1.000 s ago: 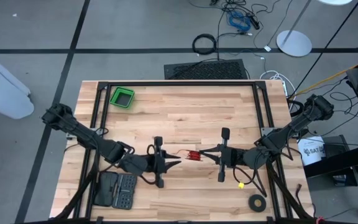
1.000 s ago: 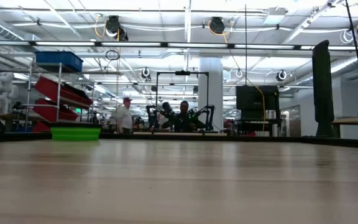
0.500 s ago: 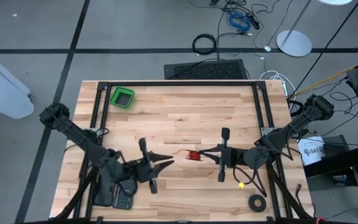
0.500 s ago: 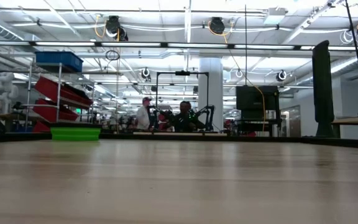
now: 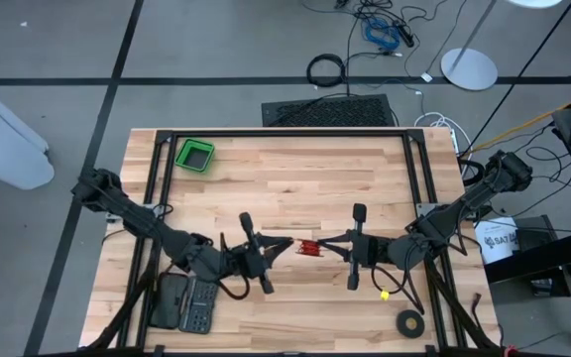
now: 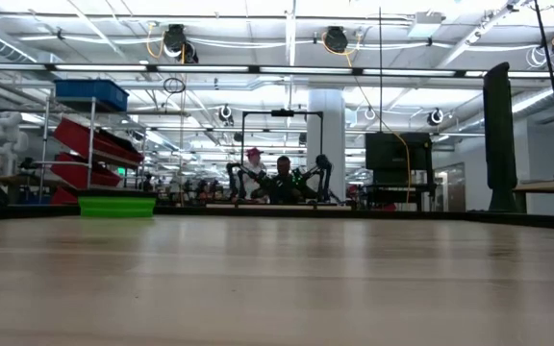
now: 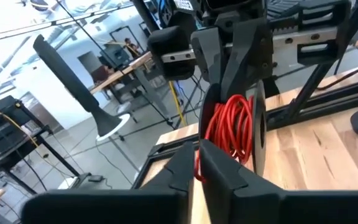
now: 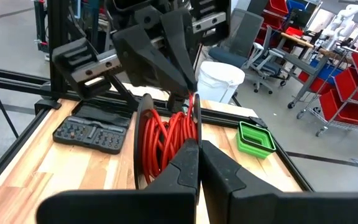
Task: Coil cords
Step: Coil the red wire into the spool
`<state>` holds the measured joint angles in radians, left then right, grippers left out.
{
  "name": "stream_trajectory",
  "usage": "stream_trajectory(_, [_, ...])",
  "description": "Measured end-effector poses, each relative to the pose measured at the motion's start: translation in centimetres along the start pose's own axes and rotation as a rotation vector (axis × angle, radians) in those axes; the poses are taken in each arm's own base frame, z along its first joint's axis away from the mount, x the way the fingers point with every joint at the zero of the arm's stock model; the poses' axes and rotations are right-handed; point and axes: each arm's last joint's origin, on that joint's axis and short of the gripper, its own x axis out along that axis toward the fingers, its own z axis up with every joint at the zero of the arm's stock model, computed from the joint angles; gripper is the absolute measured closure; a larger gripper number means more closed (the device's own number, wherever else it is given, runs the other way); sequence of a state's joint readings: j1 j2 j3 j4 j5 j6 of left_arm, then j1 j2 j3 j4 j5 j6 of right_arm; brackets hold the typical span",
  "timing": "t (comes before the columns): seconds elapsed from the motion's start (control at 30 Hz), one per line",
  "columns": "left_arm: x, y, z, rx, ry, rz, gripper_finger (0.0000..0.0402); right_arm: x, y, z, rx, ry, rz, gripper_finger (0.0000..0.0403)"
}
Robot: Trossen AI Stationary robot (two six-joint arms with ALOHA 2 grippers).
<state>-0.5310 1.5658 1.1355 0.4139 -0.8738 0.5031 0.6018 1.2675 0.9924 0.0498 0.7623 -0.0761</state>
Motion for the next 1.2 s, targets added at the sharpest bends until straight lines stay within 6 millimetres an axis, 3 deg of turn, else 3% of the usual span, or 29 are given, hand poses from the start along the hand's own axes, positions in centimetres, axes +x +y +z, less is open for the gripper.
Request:
stream_trajectory(0.13, [0.0, 0.0, -0.1, -0.002, 0.006, -0.001, 0.0395, 0.0, 0.0, 0.0, -0.001, 0.001, 0.0, 0.0403])
stream_trajectory(1.2, [2.1, -0.9, -2.1, -0.078, 0.041, -0.102, 0.0396, 0.0, 0.0, 0.3, -0.015, -0.027, -0.003, 0.0402])
